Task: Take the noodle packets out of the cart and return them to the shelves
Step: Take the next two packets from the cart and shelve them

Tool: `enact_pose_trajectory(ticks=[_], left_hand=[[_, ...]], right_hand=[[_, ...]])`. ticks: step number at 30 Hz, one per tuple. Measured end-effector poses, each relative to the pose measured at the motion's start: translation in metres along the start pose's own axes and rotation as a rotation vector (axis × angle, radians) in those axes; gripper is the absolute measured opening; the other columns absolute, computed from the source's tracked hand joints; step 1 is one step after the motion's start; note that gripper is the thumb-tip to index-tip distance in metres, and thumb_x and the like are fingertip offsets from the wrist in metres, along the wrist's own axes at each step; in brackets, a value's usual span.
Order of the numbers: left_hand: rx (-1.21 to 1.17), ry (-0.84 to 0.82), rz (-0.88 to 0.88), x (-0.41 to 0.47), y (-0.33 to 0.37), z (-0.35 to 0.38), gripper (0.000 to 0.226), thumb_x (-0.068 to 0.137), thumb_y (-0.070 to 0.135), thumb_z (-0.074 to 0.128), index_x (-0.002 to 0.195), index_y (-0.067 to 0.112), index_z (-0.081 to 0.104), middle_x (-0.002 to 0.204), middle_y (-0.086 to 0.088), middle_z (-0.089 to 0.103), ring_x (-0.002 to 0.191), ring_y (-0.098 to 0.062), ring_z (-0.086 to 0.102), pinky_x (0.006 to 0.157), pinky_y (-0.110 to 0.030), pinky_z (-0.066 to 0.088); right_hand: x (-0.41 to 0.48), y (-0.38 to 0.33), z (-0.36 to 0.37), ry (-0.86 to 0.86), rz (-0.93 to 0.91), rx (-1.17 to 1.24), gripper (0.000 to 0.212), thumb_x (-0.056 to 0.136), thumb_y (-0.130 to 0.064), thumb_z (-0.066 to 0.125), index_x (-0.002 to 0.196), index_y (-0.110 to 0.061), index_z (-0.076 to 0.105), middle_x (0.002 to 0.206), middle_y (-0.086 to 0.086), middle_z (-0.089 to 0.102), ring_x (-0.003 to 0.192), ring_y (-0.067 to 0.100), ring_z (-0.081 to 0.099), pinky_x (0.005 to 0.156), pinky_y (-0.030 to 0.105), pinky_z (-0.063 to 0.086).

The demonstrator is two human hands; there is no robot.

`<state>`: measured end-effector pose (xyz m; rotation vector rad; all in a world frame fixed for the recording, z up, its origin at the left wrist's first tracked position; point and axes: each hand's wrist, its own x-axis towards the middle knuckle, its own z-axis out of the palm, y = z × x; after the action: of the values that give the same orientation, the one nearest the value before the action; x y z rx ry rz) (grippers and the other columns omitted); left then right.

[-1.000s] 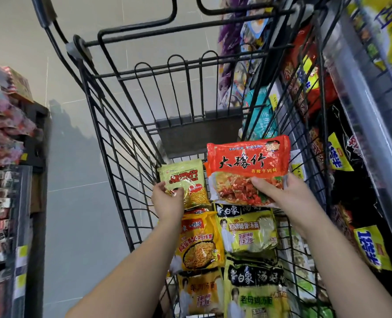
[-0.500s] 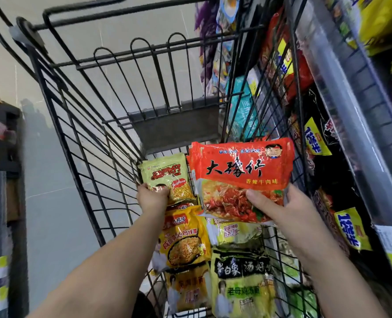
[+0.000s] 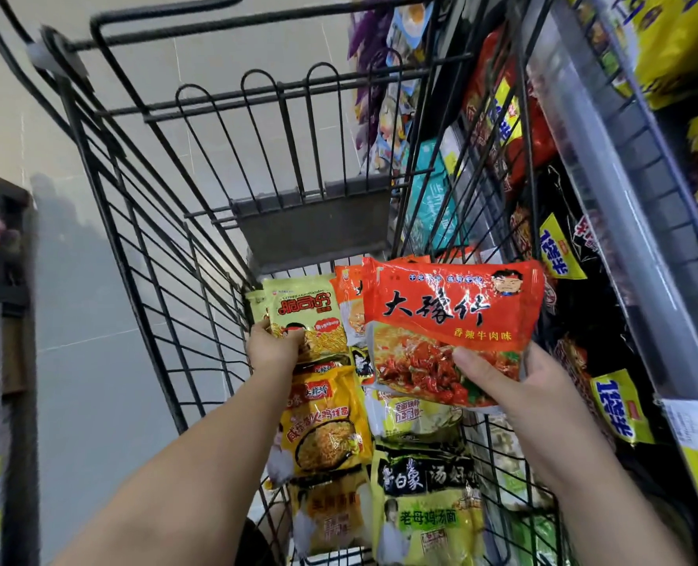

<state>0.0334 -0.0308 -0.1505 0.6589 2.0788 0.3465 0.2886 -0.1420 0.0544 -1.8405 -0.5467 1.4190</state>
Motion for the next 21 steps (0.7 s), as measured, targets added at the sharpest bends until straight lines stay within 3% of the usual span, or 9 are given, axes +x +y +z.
enact_pose_trajectory(ticks=[2, 5, 9, 15, 19, 21], left_hand=[[0.006, -0.025, 0.01, -0.002, 0.0, -0.001, 0.053, 0.086, 0.022, 0.081, 0.132, 0.014, 0.058, 0.113, -0.007, 0.071, 0.09, -0.023, 0.069, 0.089, -0.04, 0.058], [-0.042, -0.043, 0.043, -0.002, 0.001, -0.004, 0.044, 0.089, 0.021, 0.077, 0.129, 0.015, 0.06, 0.105, -0.006, 0.074, 0.088, -0.023, 0.072, 0.088, -0.046, 0.061], [-0.173, -0.075, 0.069, -0.014, 0.01, -0.017, 0.017, 0.095, 0.011, 0.068, 0.11, 0.017, 0.064, 0.097, -0.005, 0.074, 0.085, -0.022, 0.073, 0.086, -0.043, 0.061], [-0.145, -0.123, 0.201, -0.061, 0.027, -0.052, 0.022, 0.097, 0.016, 0.067, 0.119, 0.015, 0.063, 0.104, -0.006, 0.075, 0.087, -0.021, 0.074, 0.086, -0.048, 0.062], [-0.187, -0.158, 0.32, -0.107, 0.047, -0.094, 0.016, 0.097, 0.017, 0.067, 0.108, 0.026, 0.061, 0.103, -0.002, 0.075, 0.09, -0.019, 0.074, 0.082, -0.041, 0.062], [-0.21, -0.191, 0.374, -0.128, 0.061, -0.12, 0.02, 0.096, 0.024, 0.069, 0.114, 0.029, 0.061, 0.107, 0.003, 0.075, 0.095, -0.017, 0.074, 0.087, -0.04, 0.061]], right_hand=[[0.0, 0.003, 0.0, 0.009, 0.002, -0.001, 0.049, 0.071, -0.04, 0.083, 0.117, -0.034, 0.067, 0.11, -0.019, 0.077, 0.099, -0.002, 0.073, 0.082, 0.022, 0.049], [0.0, 0.002, 0.002, 0.008, 0.0, 0.0, 0.047, 0.073, -0.04, 0.084, 0.116, -0.036, 0.066, 0.109, -0.023, 0.077, 0.098, -0.005, 0.071, 0.085, 0.023, 0.047], [0.003, -0.001, 0.007, -0.006, -0.011, 0.021, 0.048, 0.071, -0.041, 0.084, 0.116, -0.037, 0.066, 0.111, -0.022, 0.076, 0.101, -0.004, 0.072, 0.09, 0.027, 0.048], [-0.004, -0.02, 0.014, -0.012, -0.046, 0.103, 0.056, 0.067, -0.04, 0.084, 0.119, -0.031, 0.066, 0.109, -0.018, 0.078, 0.098, -0.002, 0.073, 0.088, 0.027, 0.05], [-0.018, -0.042, 0.015, 0.0, -0.1, 0.084, 0.078, 0.05, -0.064, 0.091, 0.117, -0.03, 0.07, 0.111, -0.013, 0.078, 0.101, 0.004, 0.074, 0.092, 0.032, 0.052], [-0.027, -0.055, 0.013, 0.001, -0.11, 0.083, 0.069, 0.052, -0.06, 0.09, 0.111, -0.031, 0.071, 0.107, -0.015, 0.079, 0.097, 0.002, 0.074, 0.095, 0.035, 0.053]])
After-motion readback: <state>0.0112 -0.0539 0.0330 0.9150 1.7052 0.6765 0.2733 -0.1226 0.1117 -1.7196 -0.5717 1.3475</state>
